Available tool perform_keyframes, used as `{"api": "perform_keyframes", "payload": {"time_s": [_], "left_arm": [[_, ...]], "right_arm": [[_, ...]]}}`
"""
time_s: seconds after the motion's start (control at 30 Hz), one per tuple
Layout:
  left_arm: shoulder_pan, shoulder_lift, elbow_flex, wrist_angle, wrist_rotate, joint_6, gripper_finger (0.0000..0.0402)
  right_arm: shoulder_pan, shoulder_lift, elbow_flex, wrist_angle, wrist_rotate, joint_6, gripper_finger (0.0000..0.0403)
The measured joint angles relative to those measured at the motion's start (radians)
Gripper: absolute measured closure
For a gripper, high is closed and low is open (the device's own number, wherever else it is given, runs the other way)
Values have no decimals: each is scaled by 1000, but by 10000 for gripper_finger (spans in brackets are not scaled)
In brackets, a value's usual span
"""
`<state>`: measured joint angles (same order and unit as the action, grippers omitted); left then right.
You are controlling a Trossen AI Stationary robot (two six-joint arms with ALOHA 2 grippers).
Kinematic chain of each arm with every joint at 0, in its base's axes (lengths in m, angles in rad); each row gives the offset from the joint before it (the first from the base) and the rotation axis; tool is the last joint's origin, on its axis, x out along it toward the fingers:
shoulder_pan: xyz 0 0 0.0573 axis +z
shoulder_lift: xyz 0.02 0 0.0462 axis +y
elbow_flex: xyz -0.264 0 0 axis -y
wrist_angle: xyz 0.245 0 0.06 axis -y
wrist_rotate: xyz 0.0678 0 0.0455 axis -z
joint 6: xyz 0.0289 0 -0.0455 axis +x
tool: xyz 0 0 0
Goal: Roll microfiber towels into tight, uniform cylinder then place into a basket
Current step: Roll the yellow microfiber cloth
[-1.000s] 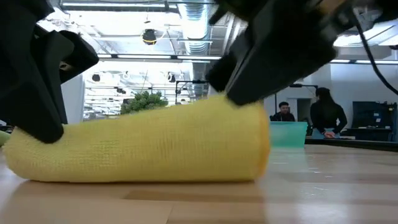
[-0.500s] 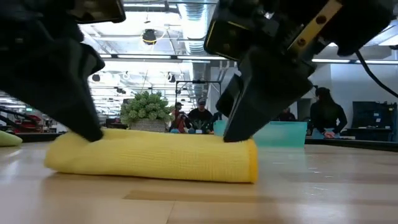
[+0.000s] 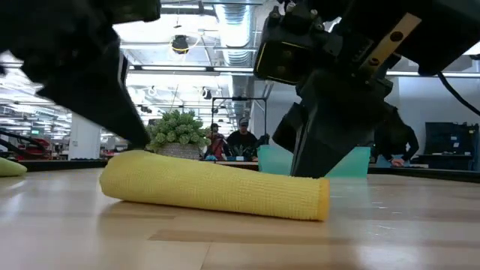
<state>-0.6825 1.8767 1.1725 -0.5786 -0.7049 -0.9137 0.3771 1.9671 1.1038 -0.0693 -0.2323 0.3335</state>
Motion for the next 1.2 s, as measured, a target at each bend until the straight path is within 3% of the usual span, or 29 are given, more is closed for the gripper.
{"api": "perform_keyframes", "payload": {"time_s": [0.17,0.33,0.7,0.97,1.2], "left_arm": [[-1,-13,0,25,-9,38,312],[10,29,0,73,63,109,330],[40,54,0,26,142,63,370],[40,43,0,-3,131,49,390],[15,-37,1,22,-94,26,400]], "right_arm": [[0,0,0,-32,0,1,374],[0,-1,0,-39,1,1,380],[0,-1,0,-43,1,-1,367],[0,-2,0,-57,-2,-1,328],[-13,-2,0,-57,1,-1,282]]}}
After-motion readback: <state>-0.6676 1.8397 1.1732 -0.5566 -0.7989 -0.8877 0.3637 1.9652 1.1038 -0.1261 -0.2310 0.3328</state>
